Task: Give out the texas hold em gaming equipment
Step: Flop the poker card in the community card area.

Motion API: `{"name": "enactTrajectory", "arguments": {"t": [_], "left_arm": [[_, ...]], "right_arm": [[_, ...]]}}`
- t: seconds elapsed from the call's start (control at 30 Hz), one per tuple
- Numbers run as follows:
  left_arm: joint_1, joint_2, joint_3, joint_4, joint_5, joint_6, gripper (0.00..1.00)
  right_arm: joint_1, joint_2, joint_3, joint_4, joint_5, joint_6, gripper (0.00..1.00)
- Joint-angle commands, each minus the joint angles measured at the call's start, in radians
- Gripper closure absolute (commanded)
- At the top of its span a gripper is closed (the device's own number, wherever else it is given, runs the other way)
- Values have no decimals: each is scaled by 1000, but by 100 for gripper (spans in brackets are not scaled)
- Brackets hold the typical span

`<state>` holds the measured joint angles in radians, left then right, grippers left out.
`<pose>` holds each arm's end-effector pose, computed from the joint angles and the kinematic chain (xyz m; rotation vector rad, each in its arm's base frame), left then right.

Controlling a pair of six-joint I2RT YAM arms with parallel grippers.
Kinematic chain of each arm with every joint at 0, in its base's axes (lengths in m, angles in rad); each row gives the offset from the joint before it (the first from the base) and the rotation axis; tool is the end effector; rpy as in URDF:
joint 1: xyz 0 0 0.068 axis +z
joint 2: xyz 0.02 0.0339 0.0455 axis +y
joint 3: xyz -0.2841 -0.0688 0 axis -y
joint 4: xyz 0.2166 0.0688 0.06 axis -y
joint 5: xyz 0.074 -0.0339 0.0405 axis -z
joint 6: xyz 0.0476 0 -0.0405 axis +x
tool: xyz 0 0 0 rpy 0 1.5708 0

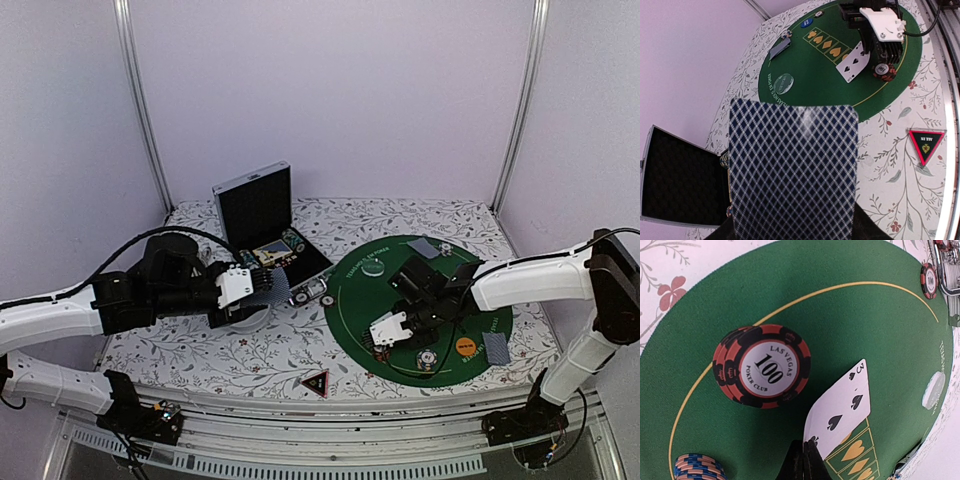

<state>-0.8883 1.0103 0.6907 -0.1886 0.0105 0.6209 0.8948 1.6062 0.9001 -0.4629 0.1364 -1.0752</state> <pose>0.1256 -0.1553 0.2839 1.4320 1.5136 -0.1741 0.1810 0.2153 0.1910 -2.2655 1.5490 -0.2370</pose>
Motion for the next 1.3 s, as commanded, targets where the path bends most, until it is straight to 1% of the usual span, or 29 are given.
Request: {"name": "enactTrajectory", "arguments": {"t": [0.0, 0.27, 0.43, 0.47, 0.57, 0.6, 0.77, 0.87, 1.0, 1.03, 1.07, 1.1, 1.13, 1.2, 1.23, 1.27], "left_arm": [[-2, 0, -6, 13, -2, 5, 47], [-3, 5, -8, 16, -3, 7, 47], [-2, 7, -6, 15, -1, 6, 47], [-2, 7, -6, 15, -1, 6, 47], [-2, 9, -5, 12, 0, 7, 47], [-2, 9, -5, 12, 0, 7, 47], [-1, 10, -5, 11, 2, 7, 47], [-2, 8, -5, 10, 3, 7, 47], [-2, 6, -5, 10, 4, 7, 47], [-2, 6, -5, 10, 5, 7, 47], [-3, 4, -5, 10, 7, 7, 47], [-2, 4, -4, 10, 9, 6, 47], [-2, 4, -3, 11, 9, 6, 47], [-2, 4, -3, 11, 12, 6, 47], [-1, 3, -1, 10, 10, 6, 47], [-2, 2, -2, 10, 8, 7, 47]], "right_arm": [[8, -6, 4, 25, -20, -27, 97], [8, 8, -1, 27, -12, -46, 97], [7, -12, -21, 26, -18, -51, 92], [9, -18, -27, 26, -19, -56, 89], [14, -32, -37, 27, -4, -57, 75], [16, -38, -38, 26, 1, -53, 71], [32, -72, -17, 9, 23, -30, 46], [33, -122, 22, 25, 5, 13, 40], [30, -237, 47, 187, 37, 74, 30], [29, -267, 53, 231, 32, 106, 25], [28, -294, 63, 289, 17, 136, 14], [28, -317, 82, 340, -9, 193, 2], [21, -333, 110, 371, -56, 252, 1], [-10, -342, 174, 416, -220, 503, 1], [-23, -335, 202, 438, -312, 593, 1], [-27, -320, 222, 466, -367, 723, 1]]}}
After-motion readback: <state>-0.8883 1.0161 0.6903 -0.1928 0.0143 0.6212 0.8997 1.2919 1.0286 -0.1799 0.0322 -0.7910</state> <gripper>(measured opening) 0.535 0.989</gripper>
